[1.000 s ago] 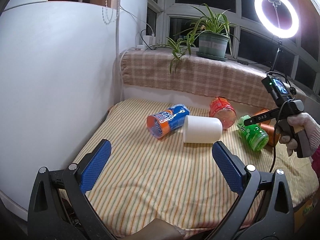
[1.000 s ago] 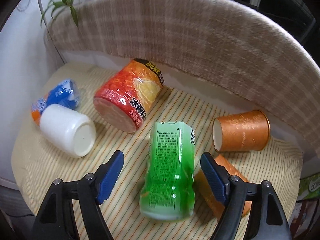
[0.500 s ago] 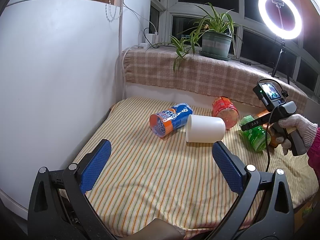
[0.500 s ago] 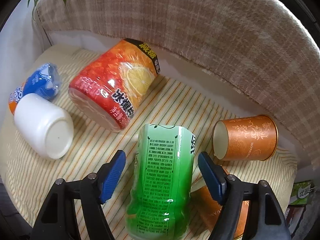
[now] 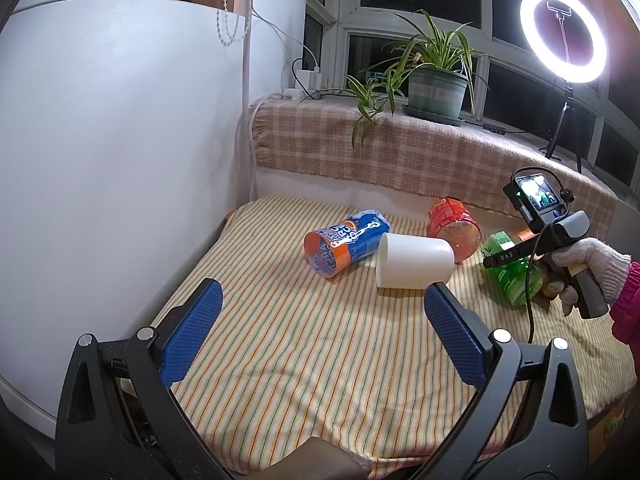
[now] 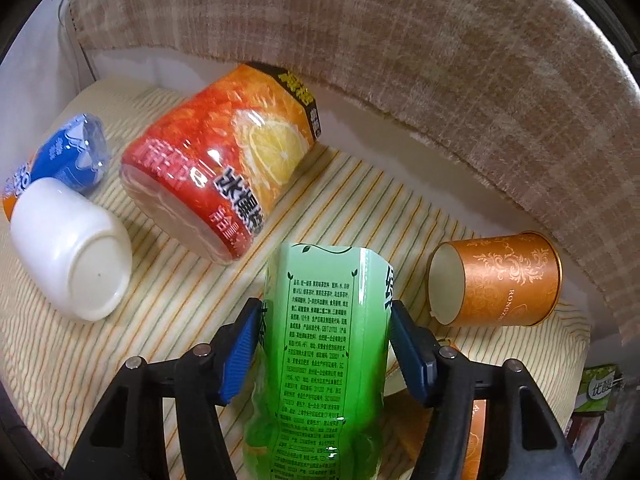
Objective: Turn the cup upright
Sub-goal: 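Lift the green bottle with the right gripper and carry it toward the left gripper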
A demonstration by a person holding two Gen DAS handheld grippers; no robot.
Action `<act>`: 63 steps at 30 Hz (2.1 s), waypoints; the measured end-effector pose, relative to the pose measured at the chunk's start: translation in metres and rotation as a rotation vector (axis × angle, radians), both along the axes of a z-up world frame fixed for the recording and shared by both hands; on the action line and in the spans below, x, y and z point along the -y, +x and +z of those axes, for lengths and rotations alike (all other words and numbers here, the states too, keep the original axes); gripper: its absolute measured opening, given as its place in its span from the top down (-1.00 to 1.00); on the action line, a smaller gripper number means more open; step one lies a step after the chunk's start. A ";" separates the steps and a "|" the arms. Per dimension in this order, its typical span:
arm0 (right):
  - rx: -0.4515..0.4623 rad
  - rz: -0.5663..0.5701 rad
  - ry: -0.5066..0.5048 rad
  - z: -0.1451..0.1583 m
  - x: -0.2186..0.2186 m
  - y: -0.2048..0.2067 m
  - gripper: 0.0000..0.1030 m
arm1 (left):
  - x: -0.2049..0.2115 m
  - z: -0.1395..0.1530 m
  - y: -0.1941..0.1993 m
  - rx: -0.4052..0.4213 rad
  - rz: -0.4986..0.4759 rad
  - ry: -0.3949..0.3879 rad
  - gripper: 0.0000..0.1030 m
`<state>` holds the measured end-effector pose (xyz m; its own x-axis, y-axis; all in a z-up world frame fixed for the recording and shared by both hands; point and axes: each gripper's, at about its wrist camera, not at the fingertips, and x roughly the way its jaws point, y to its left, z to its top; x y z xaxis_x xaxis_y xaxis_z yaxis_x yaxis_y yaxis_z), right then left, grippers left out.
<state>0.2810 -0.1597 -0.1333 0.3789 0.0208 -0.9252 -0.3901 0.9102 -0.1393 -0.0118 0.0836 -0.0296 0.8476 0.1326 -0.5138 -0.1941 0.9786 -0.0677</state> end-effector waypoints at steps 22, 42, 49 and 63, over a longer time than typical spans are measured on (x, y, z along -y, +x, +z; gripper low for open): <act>0.077 -0.020 0.420 0.077 0.030 -0.097 -0.23 | 0.006 0.005 0.000 0.004 -0.024 0.002 -0.99; -0.115 -0.234 0.679 0.015 0.051 -0.165 -0.24 | 0.040 0.002 0.017 -0.036 -0.136 -0.016 -0.99; -0.080 -0.231 0.621 0.012 0.051 -0.163 -0.26 | 0.050 0.001 0.023 -0.053 -0.175 -0.027 -0.99; 0.029 -0.233 0.584 0.026 0.063 -0.169 -0.61 | 0.080 0.002 0.034 -0.074 -0.260 -0.023 -0.99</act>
<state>0.1117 -0.2231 -0.1076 0.4593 0.4332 -0.7755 -0.1757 0.9001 0.3988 0.0224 0.0039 -0.0273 0.8115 -0.0971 -0.5762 0.0584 0.9946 -0.0853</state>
